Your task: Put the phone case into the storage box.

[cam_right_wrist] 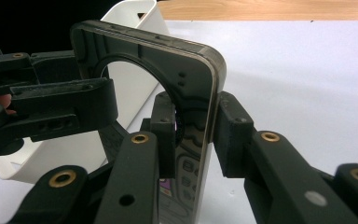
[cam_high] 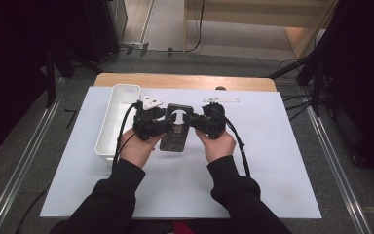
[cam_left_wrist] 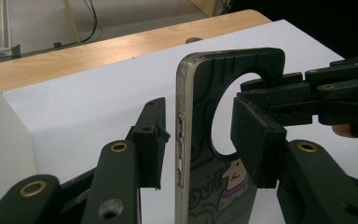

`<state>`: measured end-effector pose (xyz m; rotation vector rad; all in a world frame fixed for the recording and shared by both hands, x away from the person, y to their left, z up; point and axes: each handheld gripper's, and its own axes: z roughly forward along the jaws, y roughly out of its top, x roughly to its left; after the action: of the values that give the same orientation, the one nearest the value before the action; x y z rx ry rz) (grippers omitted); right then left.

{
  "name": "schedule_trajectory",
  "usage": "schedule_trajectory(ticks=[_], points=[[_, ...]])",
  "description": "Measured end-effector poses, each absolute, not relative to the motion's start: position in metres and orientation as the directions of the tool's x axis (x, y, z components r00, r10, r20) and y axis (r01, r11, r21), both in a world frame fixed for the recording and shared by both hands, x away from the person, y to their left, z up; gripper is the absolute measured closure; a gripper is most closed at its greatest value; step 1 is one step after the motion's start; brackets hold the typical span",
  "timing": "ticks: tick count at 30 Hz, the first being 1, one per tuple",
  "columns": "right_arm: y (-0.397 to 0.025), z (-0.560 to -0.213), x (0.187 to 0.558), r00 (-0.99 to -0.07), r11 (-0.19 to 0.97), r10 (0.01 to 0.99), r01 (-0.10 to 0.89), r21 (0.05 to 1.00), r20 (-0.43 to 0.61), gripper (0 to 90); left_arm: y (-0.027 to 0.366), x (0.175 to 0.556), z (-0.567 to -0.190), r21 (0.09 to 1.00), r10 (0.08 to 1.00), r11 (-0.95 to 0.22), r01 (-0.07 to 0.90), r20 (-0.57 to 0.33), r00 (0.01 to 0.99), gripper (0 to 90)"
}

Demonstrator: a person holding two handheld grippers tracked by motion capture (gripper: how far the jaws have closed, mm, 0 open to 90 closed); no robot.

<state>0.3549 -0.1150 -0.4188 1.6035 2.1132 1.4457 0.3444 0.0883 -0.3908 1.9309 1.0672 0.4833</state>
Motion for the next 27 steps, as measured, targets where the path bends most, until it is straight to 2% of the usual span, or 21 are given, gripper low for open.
schedule_trajectory(ticks=[6,27], points=[[-0.114,-0.4191,0.3534,-0.43,-0.022,0.796,0.682,0.731,0.425,70.8,0.0869,0.3428,-0.3917,0.831,0.832,-0.28,0.48,-0.039,0.554,59.3],[-0.1106,-0.418,0.3475,-0.435,-0.024,0.794,0.675,0.737,0.424,70.8,0.0863,0.3449,-0.3976,0.826,0.839,-0.266,0.497,-0.056,0.542,71.2]])
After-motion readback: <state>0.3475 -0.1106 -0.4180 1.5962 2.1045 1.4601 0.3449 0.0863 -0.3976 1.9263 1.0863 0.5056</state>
